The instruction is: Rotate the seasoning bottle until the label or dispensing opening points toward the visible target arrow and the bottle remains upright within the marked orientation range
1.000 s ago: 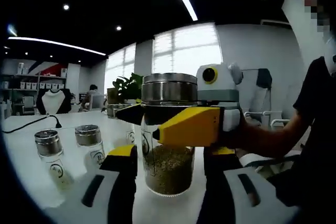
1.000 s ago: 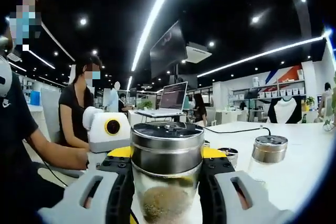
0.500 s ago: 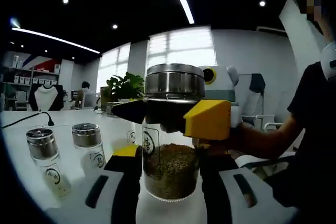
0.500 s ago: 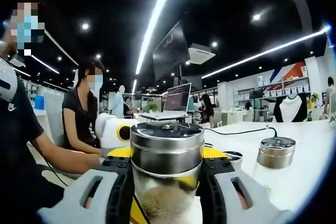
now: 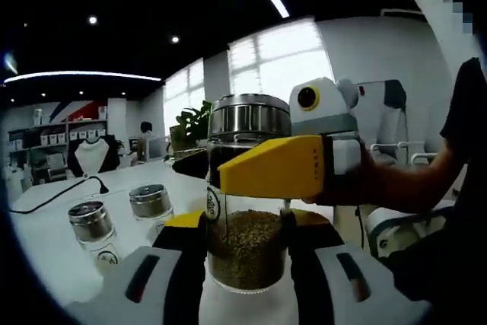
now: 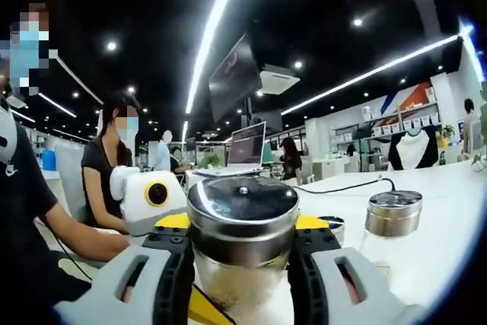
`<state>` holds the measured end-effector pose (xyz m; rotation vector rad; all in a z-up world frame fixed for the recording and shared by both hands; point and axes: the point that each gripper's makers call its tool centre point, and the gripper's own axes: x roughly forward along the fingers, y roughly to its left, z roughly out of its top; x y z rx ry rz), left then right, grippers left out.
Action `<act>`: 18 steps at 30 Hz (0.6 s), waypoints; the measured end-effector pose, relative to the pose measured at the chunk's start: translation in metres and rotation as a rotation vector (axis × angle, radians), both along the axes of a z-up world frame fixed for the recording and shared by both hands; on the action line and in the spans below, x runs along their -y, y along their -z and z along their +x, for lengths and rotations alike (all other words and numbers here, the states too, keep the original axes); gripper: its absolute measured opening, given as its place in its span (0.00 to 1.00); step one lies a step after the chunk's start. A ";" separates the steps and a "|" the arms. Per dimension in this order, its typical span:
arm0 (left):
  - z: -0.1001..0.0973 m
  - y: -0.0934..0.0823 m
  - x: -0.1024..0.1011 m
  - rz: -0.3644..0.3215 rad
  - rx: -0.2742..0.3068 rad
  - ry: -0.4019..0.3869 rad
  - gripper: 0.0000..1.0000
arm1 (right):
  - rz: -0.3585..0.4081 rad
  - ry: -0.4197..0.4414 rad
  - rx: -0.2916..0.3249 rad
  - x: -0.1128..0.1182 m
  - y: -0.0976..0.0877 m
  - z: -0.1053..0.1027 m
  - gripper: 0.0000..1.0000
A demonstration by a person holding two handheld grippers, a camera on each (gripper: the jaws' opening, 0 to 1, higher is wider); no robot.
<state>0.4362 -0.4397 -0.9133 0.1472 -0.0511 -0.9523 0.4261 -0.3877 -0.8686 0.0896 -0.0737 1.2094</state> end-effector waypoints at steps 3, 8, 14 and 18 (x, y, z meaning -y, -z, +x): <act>0.004 -0.001 -0.002 0.030 0.031 -0.050 0.44 | -0.023 0.050 0.009 0.002 0.000 0.005 0.45; 0.010 0.001 -0.004 0.026 0.026 -0.098 0.43 | -0.063 0.143 0.022 0.006 0.002 0.011 0.46; 0.016 -0.001 -0.010 0.031 0.054 -0.182 0.43 | -0.058 0.226 0.014 0.008 0.002 0.017 0.45; 0.020 -0.002 -0.015 0.015 0.052 -0.228 0.43 | -0.052 0.269 0.020 0.008 0.001 0.019 0.44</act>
